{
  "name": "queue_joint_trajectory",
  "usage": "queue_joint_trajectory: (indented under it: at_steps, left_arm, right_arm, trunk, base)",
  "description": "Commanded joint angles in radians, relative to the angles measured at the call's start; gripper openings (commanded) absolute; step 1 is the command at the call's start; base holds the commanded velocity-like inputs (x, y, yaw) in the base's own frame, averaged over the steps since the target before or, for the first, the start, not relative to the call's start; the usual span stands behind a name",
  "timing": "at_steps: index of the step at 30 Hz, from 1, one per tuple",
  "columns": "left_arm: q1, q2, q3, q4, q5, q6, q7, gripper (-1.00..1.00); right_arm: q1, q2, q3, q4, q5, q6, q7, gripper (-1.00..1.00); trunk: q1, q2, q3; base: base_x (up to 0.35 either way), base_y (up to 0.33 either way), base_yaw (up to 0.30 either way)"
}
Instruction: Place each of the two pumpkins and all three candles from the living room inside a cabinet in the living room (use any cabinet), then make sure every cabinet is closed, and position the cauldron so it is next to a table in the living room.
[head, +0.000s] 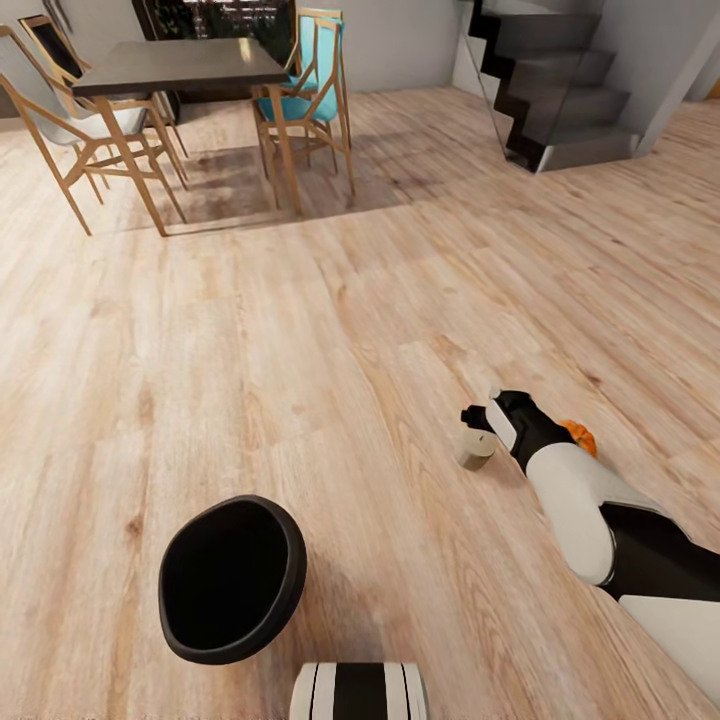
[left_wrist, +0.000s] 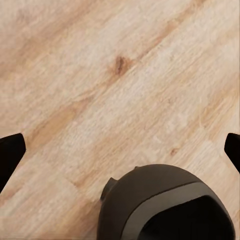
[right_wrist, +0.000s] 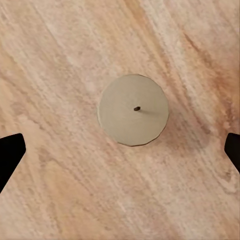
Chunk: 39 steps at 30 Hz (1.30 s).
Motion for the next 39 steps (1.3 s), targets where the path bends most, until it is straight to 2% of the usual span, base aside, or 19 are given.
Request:
queue_joint_trajectory:
  at_steps: [1, 8, 13, 14, 22, 35, 39]
  left_arm:
    - [0.002, -0.002, 0.0, -0.001, 0.011, 0.001, 0.01, 1.0]
    - [0.008, -0.016, 0.001, -0.001, 0.011, 0.0, 0.011, 1.0]
    - [0.009, -0.023, 0.0, -0.001, 0.011, -0.001, 0.011, 1.0]
    - [0.011, -0.029, 0.0, 0.005, 0.005, -0.005, 0.005, 1.0]
    - [0.011, -0.025, 0.008, 0.016, 0.011, -0.003, 0.008, 1.0]
    - [0.011, -0.025, 0.008, 0.016, 0.011, -0.003, 0.008, 1.0]
    - [0.014, -0.031, 0.009, 0.017, 0.0, 0.004, 0.016, 1.0]
  right_arm:
    - [-0.001, 0.0, -0.004, -0.002, 0.0, 0.004, -0.003, 1.0]
    - [-0.002, -0.022, -0.003, -0.004, 0.0, -0.025, -0.003, 1.0]
    - [0.005, -0.025, 0.0, -0.009, 0.0, -0.056, -0.002, 1.0]
    - [-0.001, -0.031, 0.0, -0.015, -0.002, -0.061, 0.004, 1.0]
    - [-0.013, -0.028, -0.001, -0.06, -0.001, -0.103, 0.014, 1.0]
    - [-0.013, -0.028, -0.001, -0.071, -0.001, -0.103, 0.014, 1.0]
    - [-0.014, -0.02, 0.002, -0.084, -0.007, -0.116, 0.002, 1.0]
  trunk:
    - [0.0, -0.001, -0.005]
    - [0.003, -0.002, -0.032]
    - [0.006, -0.003, -0.051]
    - [0.006, -0.003, -0.051]
    - [0.006, -0.003, -0.051]
    - [0.006, -0.003, -0.051]
    - [0.008, -0.004, -0.066]
  base:
    - [0.0, 0.0, 0.0]
    - [0.0, 0.0, 0.0]
    - [0.0, 0.0, 0.0]
    - [0.0, 0.0, 0.0]
    - [0.0, 0.0, 0.0]
    - [0.0, 0.0, 0.0]
    - [0.0, 0.0, 0.0]
